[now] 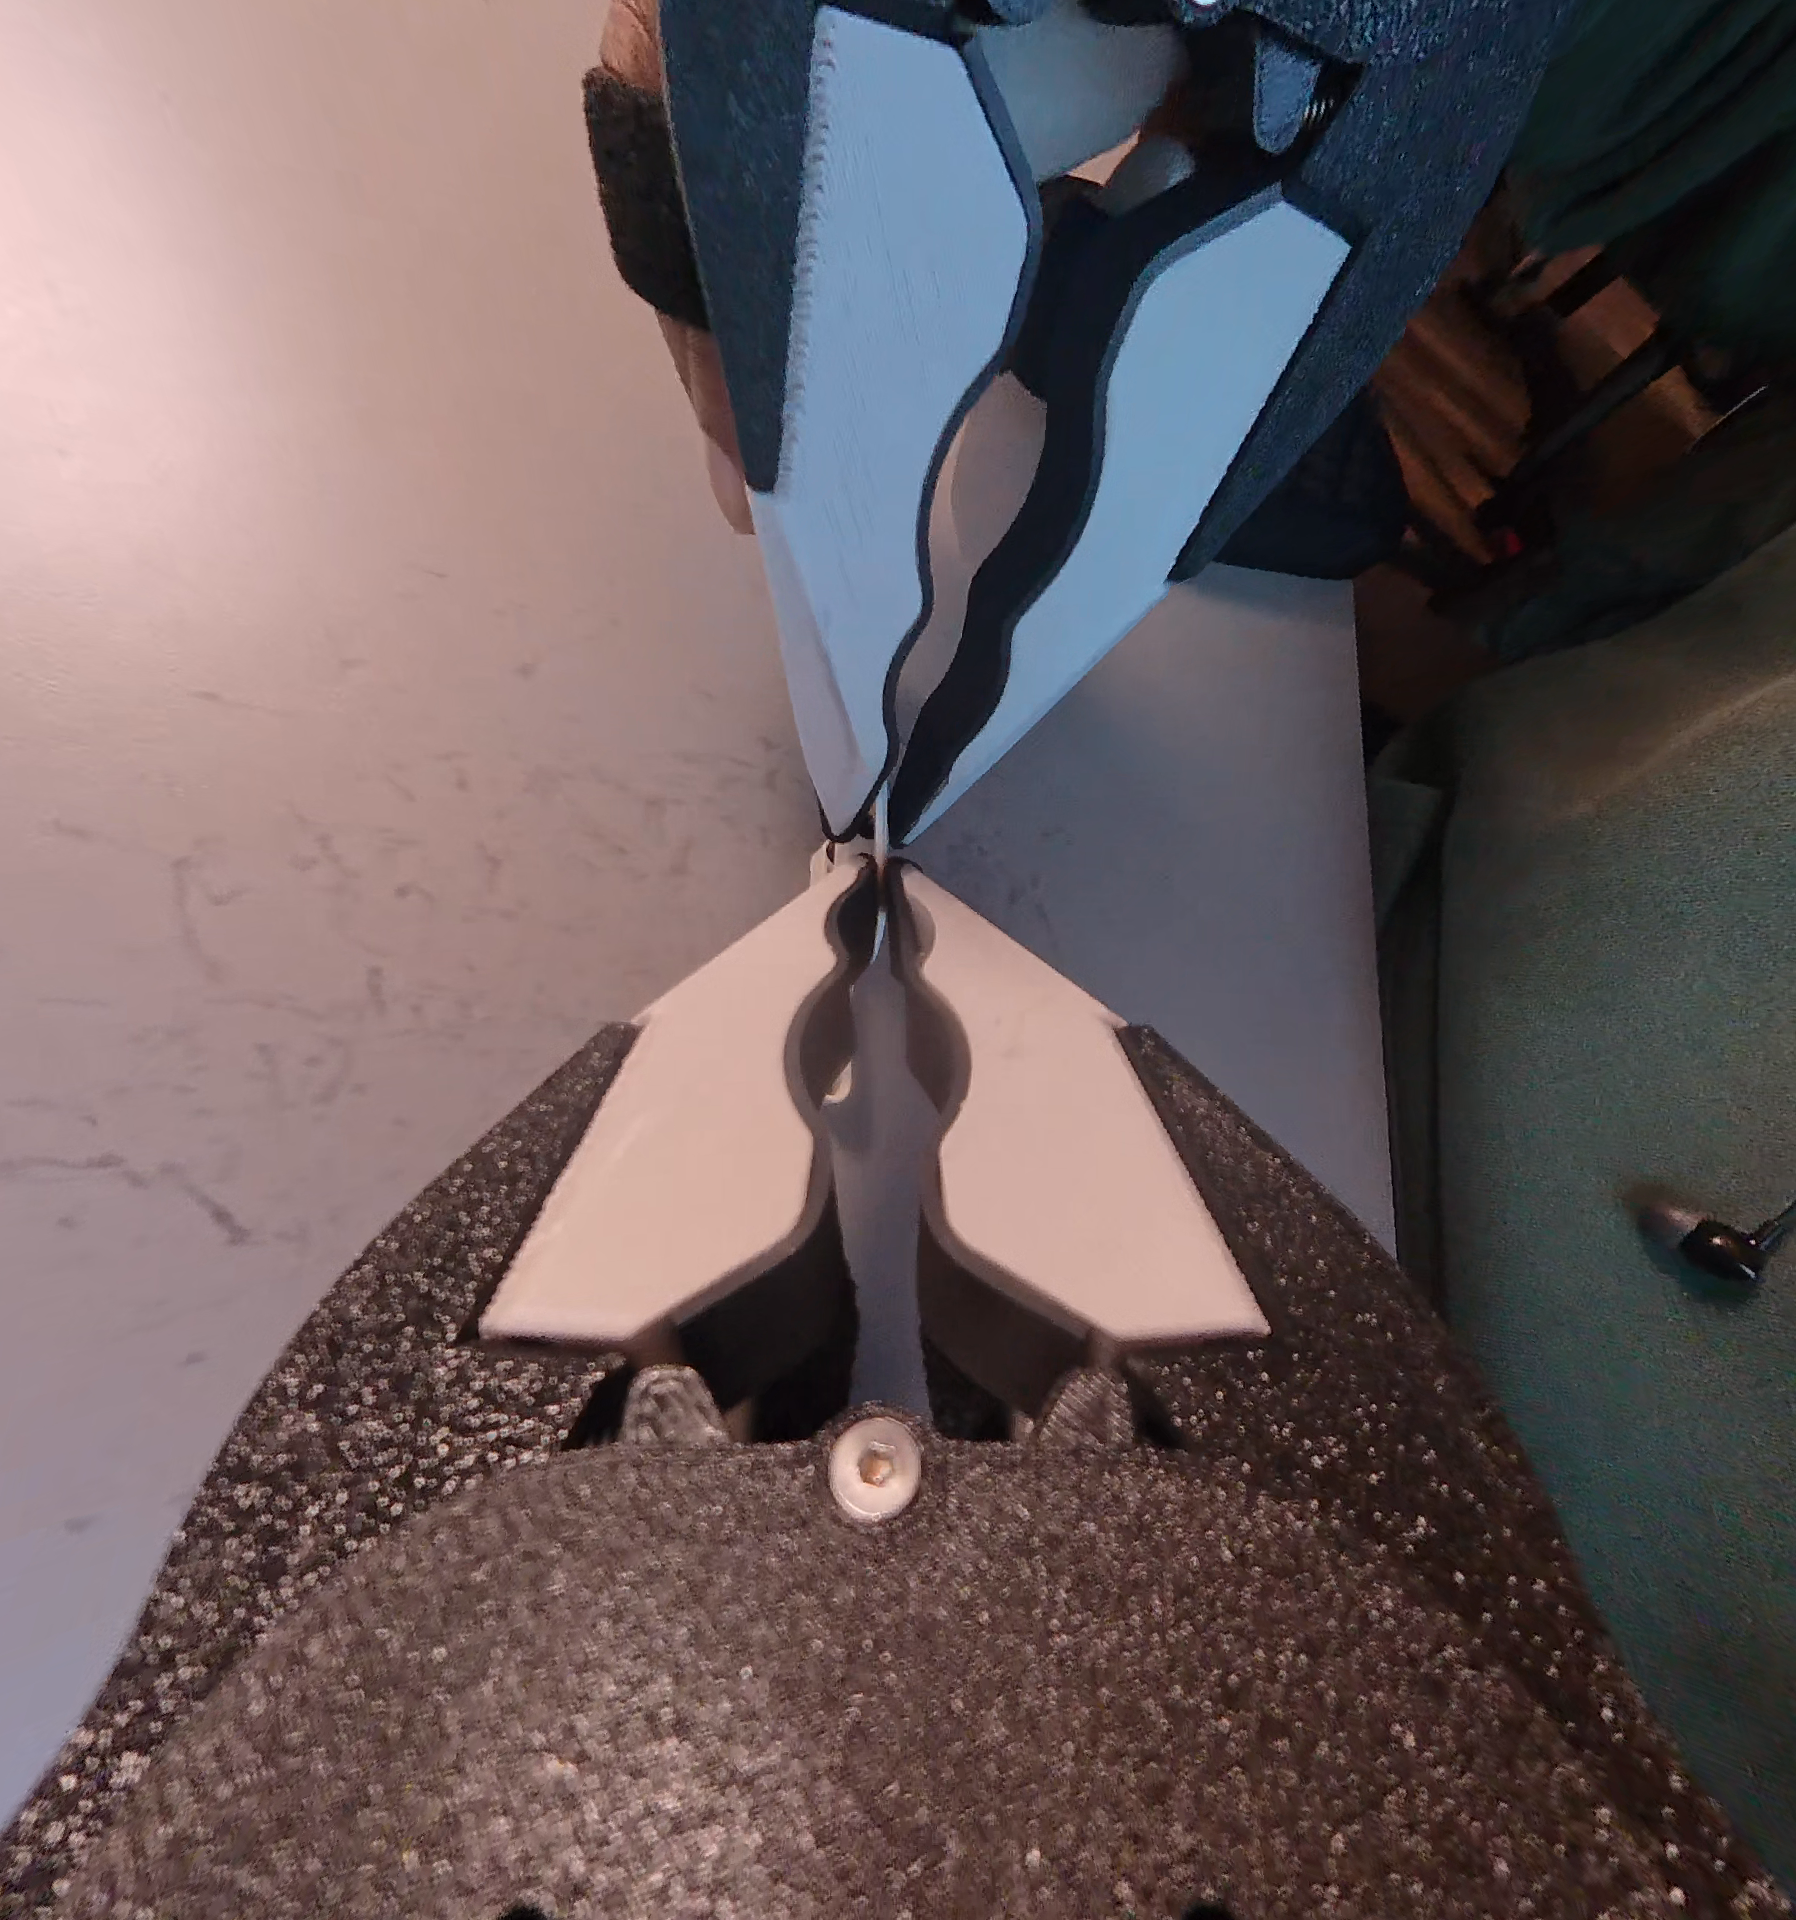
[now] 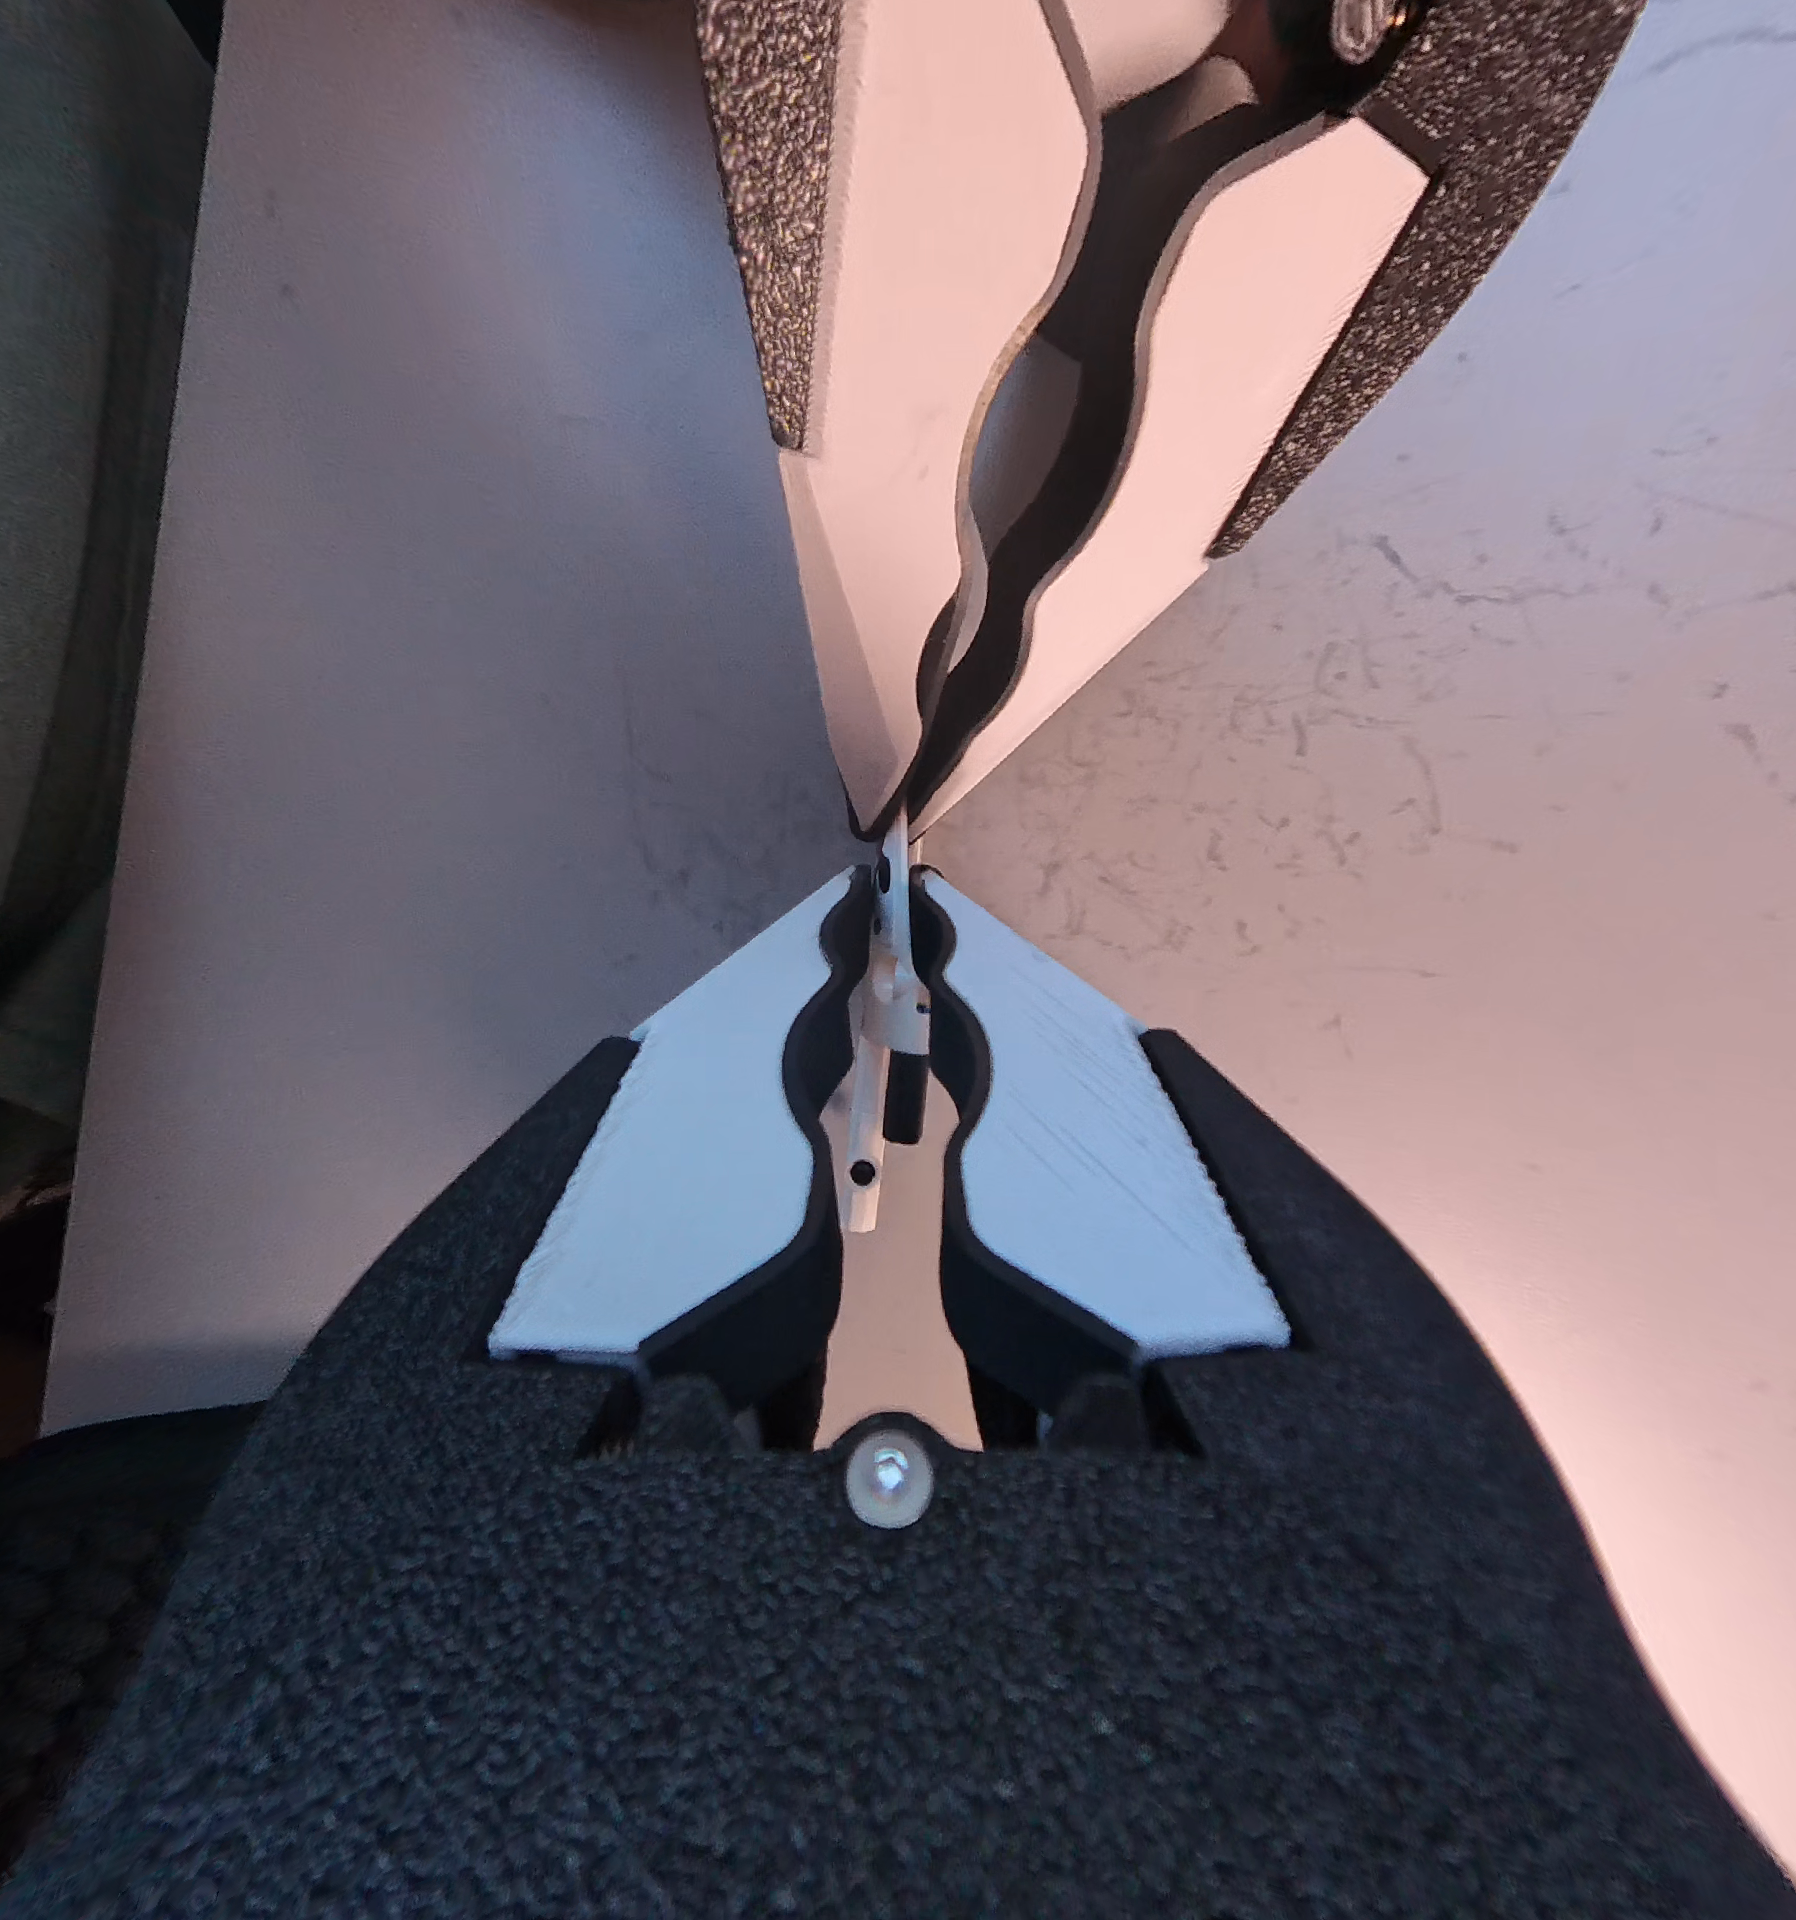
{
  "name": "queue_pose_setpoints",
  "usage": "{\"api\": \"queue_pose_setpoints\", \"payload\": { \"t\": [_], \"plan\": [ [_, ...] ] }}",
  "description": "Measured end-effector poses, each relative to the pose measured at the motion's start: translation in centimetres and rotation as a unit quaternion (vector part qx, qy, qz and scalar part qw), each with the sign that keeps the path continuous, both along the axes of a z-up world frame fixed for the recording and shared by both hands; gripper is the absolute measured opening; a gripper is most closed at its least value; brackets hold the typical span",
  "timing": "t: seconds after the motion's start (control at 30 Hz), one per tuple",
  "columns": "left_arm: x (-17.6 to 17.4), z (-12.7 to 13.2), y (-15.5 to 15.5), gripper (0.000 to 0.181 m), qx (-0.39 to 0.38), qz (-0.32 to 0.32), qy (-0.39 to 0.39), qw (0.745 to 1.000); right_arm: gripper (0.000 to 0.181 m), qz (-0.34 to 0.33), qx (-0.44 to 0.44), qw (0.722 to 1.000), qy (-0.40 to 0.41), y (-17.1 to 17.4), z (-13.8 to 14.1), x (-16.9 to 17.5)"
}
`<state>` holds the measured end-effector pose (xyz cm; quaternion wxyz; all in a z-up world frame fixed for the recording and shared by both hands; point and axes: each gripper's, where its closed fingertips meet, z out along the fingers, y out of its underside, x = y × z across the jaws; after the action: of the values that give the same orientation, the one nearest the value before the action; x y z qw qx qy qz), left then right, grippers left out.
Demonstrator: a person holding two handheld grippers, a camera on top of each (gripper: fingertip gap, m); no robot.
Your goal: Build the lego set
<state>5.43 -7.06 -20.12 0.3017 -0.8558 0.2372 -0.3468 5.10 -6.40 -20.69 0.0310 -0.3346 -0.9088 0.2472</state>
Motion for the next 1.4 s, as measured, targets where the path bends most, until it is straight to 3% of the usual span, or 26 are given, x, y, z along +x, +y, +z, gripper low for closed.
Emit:
{"api": "queue_pose_setpoints", "payload": {
  "t": [0.37,0.93,1.1,1.4],
  "plan": [
    [0.0,-0.05,-0.01,0.001,0.0,0.003,-0.006,1.0,0.006,0.021,0.002,0.999,-0.028,0.04,-0.12,0.01],
    [-0.03,-0.08,0.06,0.001,0.042,-0.002,0.032,0.999,0.006,0.001,0.009,0.999,-0.033,0.08,-0.16,-0.05],
    [-0.18,-0.19,-0.07,0.004,0.081,-0.011,0.091,0.993,0.006,-0.008,0.017,0.999,-0.031,0.0,-0.14,-0.16],
    [-0.08,-0.38,-0.26,0.001,0.081,-0.016,0.1,0.992,0.009,0.017,0.06,0.998,0.022,-0.37,-0.95,-0.31]
  ]
}}
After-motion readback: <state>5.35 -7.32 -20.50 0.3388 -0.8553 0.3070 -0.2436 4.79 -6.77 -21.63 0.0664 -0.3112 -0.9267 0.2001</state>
